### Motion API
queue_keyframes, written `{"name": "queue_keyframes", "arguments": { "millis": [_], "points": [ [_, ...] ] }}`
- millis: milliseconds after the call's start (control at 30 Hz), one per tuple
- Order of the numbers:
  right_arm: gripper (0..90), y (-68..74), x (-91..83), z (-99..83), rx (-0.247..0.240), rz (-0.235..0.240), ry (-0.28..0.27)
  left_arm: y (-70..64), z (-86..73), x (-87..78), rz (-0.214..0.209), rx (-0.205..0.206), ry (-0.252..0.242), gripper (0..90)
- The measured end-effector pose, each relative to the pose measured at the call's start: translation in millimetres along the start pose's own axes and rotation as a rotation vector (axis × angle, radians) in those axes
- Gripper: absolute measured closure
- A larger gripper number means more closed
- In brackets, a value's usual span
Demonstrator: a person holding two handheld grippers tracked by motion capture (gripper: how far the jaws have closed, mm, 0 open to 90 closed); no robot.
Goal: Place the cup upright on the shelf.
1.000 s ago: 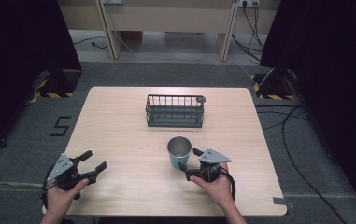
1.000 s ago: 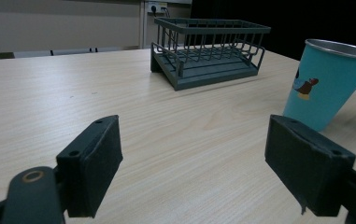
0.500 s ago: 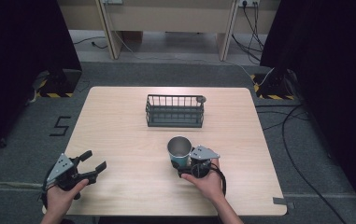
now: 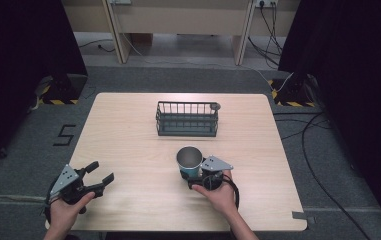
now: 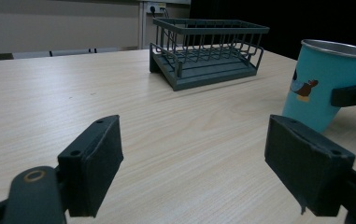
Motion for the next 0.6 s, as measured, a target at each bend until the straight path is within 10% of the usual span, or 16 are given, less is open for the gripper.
{"name": "queue_keyframes", "arguments": {
  "millis": [600],
  "points": [
    [19.1,-8.2,-2.2,26.3,0.029,-0.013,-0.077,0.4,-0.1,-0.1,0.001,-0.003,0.0,18.5]
  ]
}}
Point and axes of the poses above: each handheld gripper's, and its own axes: x roughly forward along the jaws, z roughly out of its top, y roughly to its left, the point moved 8 cm from there along x, roughly forward along the jaws, and after that the axes turned 7 degrees about -y, right-handed, at the moved point
